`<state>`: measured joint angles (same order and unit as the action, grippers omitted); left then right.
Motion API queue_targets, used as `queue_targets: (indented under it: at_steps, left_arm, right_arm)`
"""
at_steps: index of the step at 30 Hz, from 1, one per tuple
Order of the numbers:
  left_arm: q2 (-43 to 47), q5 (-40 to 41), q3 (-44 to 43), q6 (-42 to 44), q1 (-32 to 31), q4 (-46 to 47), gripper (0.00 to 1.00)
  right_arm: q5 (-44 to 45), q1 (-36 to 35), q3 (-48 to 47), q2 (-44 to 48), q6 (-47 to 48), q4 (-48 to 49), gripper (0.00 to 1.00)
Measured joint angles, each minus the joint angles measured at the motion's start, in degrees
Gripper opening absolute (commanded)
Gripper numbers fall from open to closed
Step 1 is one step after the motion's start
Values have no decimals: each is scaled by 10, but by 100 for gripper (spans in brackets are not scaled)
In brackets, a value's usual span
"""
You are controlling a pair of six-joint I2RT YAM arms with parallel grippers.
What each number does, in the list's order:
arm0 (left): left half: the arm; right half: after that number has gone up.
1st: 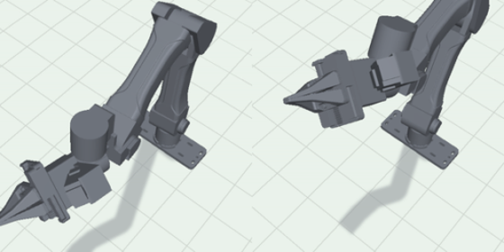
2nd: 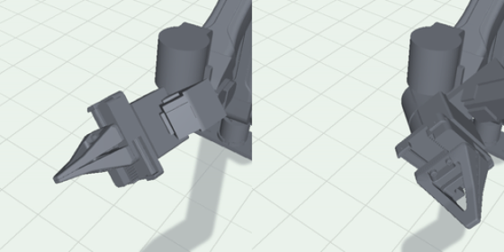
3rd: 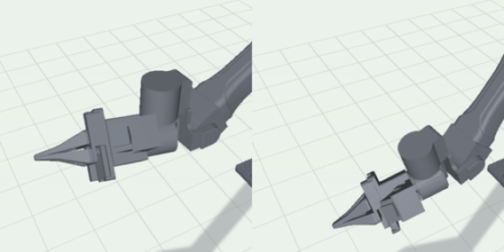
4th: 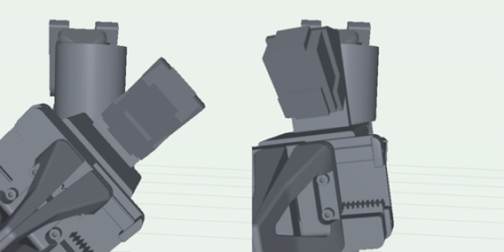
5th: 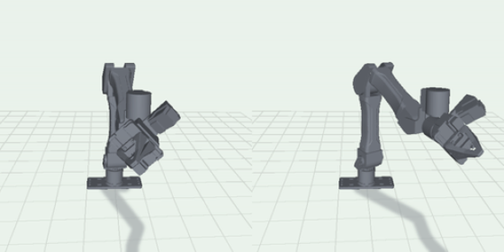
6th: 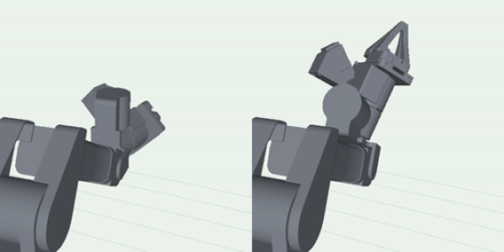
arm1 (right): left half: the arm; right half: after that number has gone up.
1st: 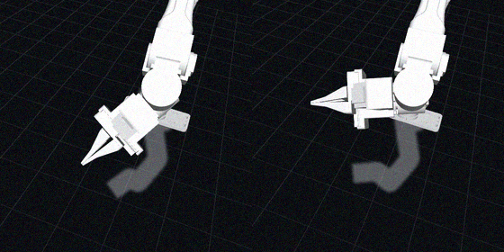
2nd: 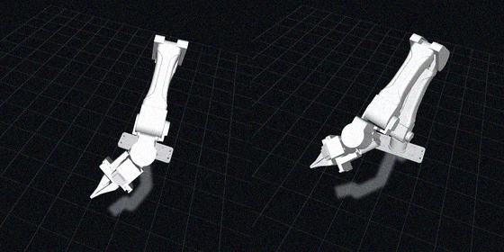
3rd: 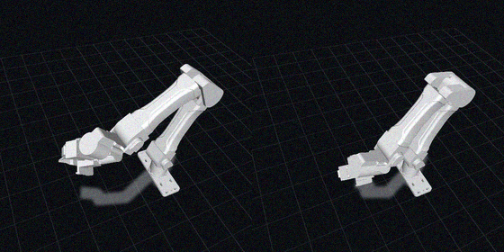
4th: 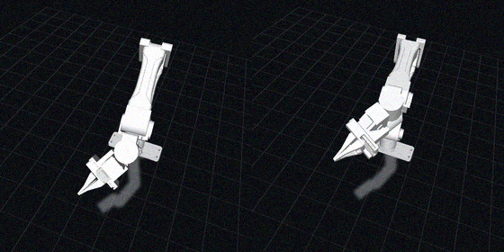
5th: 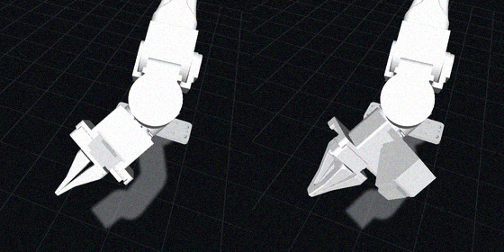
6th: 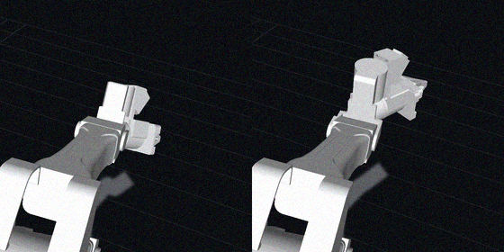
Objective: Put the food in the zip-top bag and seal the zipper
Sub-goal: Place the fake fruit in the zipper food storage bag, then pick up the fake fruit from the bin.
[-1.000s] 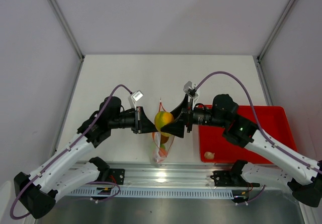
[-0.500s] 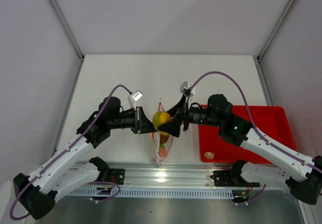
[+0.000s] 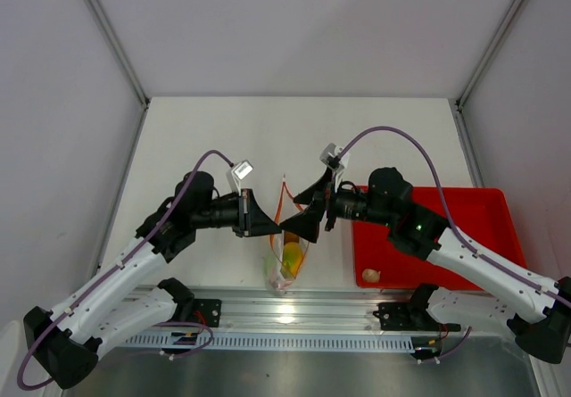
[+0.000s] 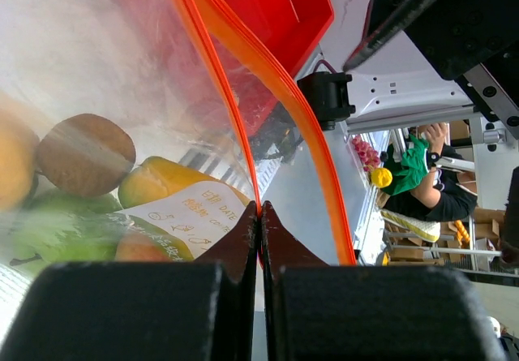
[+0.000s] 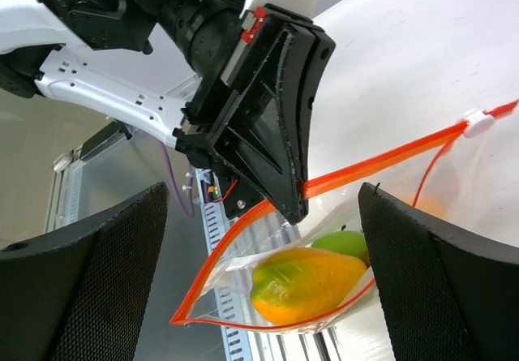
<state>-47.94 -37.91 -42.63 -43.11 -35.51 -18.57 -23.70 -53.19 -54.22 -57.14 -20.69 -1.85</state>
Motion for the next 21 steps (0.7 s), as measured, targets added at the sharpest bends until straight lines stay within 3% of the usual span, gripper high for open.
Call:
queue_targets:
  at_steps: [4,12,21]
  left_arm:
    - [0,0,0,0,0,0,1]
    - [0,0,0,0,0,0,1]
    - [0,3,-3,3,0,-14,1]
  right_arm:
    - [42,0,-5,0,-4,-25,99]
    - [267,8,-56,1,-64,-136,100]
    - [332,111,-77,16,-137,-257,99]
